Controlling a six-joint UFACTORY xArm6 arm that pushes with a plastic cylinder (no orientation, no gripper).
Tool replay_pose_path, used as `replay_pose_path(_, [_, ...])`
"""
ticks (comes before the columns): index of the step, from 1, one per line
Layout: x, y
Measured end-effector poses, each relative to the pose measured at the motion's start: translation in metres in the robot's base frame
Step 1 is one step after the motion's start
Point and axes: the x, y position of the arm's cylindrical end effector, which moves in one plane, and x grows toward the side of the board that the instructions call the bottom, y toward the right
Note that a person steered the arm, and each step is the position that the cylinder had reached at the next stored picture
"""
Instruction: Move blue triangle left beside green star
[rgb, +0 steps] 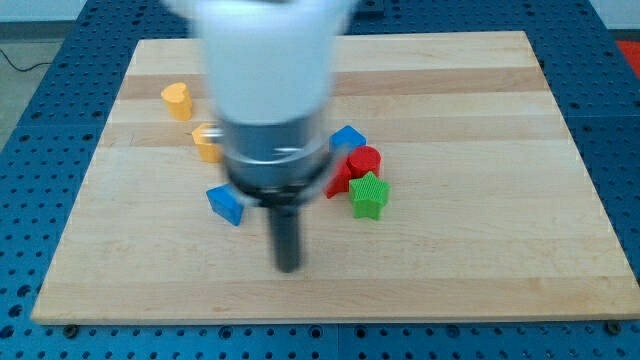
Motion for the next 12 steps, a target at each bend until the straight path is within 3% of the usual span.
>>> replay_pose_path(1, [-0.02,-0.092])
replay_pose_path(2, [-0.058,-0.142])
replay_pose_path(3, [-0.078,-0.143])
replay_pose_path(6, [-0.072,0.014])
replay_pose_path(9, [-0.046,-0.038])
replay_pose_path(12, [-0.044,0.058])
